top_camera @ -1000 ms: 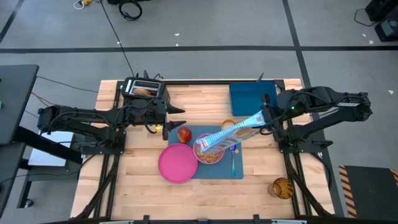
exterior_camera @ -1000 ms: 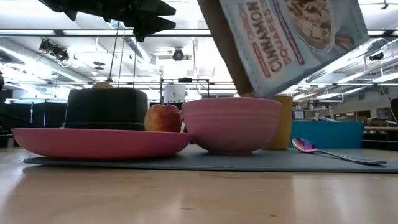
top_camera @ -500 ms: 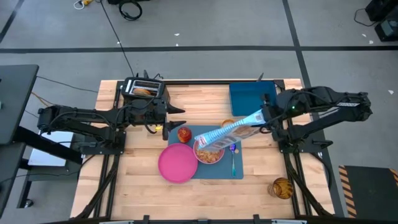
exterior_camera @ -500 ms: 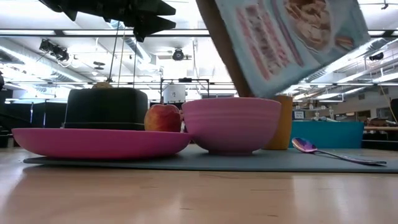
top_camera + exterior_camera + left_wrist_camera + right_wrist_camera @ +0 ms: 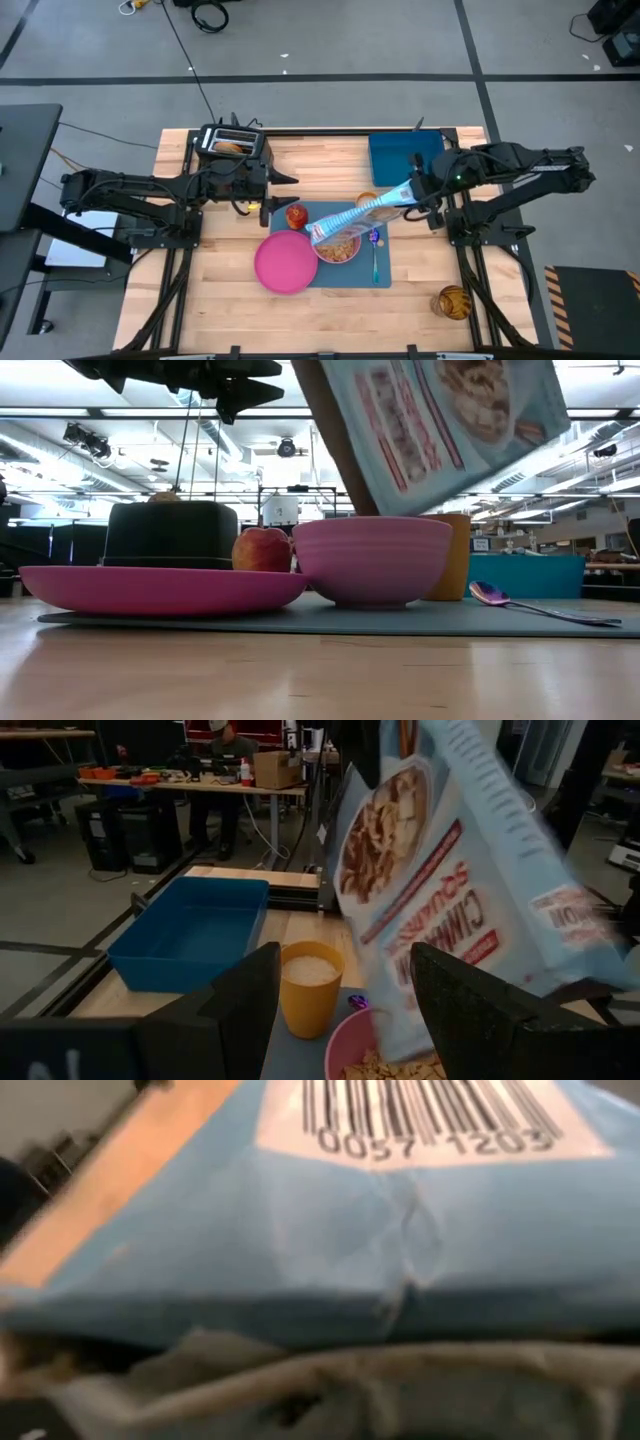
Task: Arrange a breakfast setting
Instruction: Pour the cereal into the pink bowl
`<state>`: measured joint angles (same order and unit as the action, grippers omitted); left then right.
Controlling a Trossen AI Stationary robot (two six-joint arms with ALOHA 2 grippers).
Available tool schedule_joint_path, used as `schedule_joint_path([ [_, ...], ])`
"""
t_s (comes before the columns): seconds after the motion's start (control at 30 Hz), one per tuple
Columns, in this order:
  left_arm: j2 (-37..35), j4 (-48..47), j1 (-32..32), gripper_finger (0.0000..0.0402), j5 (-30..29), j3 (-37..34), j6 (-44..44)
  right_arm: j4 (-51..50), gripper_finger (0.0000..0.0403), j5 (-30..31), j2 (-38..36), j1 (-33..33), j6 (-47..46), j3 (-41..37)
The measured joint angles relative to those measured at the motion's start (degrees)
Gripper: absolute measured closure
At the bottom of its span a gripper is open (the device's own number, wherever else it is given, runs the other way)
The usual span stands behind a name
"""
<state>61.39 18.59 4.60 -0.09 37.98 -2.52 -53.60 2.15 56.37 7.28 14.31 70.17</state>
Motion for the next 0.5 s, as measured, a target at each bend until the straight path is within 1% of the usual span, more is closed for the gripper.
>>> schedule_joint_path([
  [0.07, 0.0, 0.0, 0.0, 0.0170, 0.0, 0.0, 0.1, 0.7, 0.0261, 0.6, 0.2, 0.1, -0.9, 0.0],
  [0.13, 0.0, 0.3, 0.0, 0.0170, 0.0, 0.0, 0.2, 1.0, 0.0261, 0.0, 0.4, 0.2, 0.3, 0.0],
  [0.23, 0.0, 0.3, -0.1, 0.0170, 0.0, 0.0, 0.2, 0.9, 0.0261, -0.2, 0.4, 0.3, -0.6, 0.0],
  [0.37, 0.0, 0.6, -1.0, 0.0170, 0.0, 0.0, 1.4, -2.2, 0.0261, 1.7, -0.6, 0.1, -1.6, 0.0],
  [0.5, -1.2, 1.4, -2.4, 0.0170, 0.0, 0.0, 3.2, -4.0, 0.0261, 1.0, -2.6, 0.2, -4.0, -0.1],
])
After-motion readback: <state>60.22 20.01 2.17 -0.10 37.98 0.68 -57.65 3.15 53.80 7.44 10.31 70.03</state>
